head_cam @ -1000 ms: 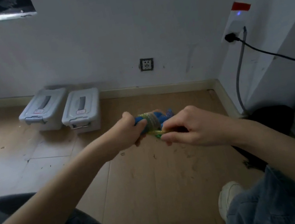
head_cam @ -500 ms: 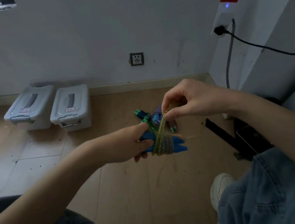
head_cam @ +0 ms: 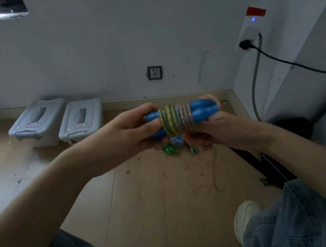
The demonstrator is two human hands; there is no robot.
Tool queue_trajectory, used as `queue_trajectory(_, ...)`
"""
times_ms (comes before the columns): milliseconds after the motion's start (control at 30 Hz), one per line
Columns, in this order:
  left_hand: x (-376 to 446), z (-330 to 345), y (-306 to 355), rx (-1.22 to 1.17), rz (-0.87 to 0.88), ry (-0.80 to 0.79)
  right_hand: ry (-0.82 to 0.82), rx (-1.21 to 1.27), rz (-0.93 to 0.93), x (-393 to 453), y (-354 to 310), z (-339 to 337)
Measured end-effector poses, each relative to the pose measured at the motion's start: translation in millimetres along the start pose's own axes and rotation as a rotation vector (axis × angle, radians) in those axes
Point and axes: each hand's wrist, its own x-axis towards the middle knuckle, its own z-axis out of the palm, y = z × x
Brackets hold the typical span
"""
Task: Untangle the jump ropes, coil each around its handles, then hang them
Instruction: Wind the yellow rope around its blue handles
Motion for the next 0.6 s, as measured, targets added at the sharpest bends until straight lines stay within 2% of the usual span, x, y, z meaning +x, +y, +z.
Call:
queue_trajectory(67, 7.2, -2.0, -3.7, -0.145, 0.040, 0.236, -0.055, -0.014, 0.004, 0.5, -0.1, 9.0)
queue_trajectory(100, 11.2, -3.6, -5.7, -0.102, 0.056, 0.367, -0.088, 0.004, 0.019, 0.2, -2.1, 11.9)
queue_trajectory(167, 18.0, -8.5, -12.7, 0.224, 0.059, 0.601, -0.150, 0.051, 0.060, -1.4, -5.9, 12.7)
queue_trajectory(233, 20.5, -11.3, -21.3, 0.609, 0.032, 0.688, -0.169, 0.081, 0.088, -2.1, -7.2, 11.8)
queue_trajectory(300, 19.2, -9.7, -28.9, 0.864, 0.024, 0.643, -0.146, 0.134, 0.107, -1.7, -7.9, 10.3)
queue_trajectory(433, 15.6, 2.3, -31.1, 1.132, 0.036, 0.480, -0.096, 0.227, 0.157, 0.9, -6.7, 6.4)
queue_trajectory(600, 11.1, 16.8, -24.0, 1.179, 0.028, 0.148, -0.043, 0.126, 0.241, 0.1, -4.7, 1.2)
